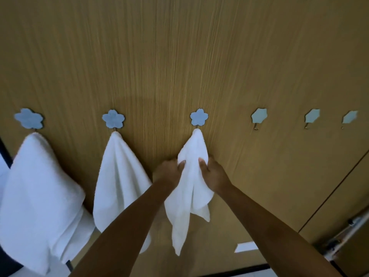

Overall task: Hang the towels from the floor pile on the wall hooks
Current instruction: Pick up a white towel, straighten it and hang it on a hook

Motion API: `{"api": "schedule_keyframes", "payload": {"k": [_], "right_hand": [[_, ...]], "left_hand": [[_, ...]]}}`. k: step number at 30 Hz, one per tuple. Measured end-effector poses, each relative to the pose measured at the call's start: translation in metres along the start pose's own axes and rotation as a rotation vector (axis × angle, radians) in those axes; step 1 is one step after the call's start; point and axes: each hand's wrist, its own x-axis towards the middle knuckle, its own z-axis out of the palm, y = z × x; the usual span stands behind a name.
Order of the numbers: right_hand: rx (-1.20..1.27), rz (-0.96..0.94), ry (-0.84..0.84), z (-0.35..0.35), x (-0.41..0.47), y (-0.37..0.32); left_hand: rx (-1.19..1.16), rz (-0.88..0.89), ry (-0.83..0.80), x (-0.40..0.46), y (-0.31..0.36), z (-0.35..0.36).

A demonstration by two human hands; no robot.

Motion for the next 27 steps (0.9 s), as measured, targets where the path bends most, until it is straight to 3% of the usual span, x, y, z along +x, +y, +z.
{"api": "schedule_keyframes", "payload": {"k": [4, 10, 18, 27], "right_hand": [[-0.217, -0.048, 0.165, -0.005, -0.014, -0.007], [-0.364, -0.194, 0.328, -0.005, -0.045, -0.040], [-0.557, -0.373, 0.283, 0.018, -0.080, -0.072], [-0.603, -0.433, 0.120, 0.018, -0.136, -0.103]], "left_hand": [[0.122, 0.030, 0.027, -0.001, -0.004, -0.018], [0.246, 0.223, 0.140, -0.017, -0.002, -0.040], [0.353, 0.427, 0.210, -0.058, -0.013, -0.064], [0.338, 0.272, 0.243, -0.139, -0.022, -0.110]]}}
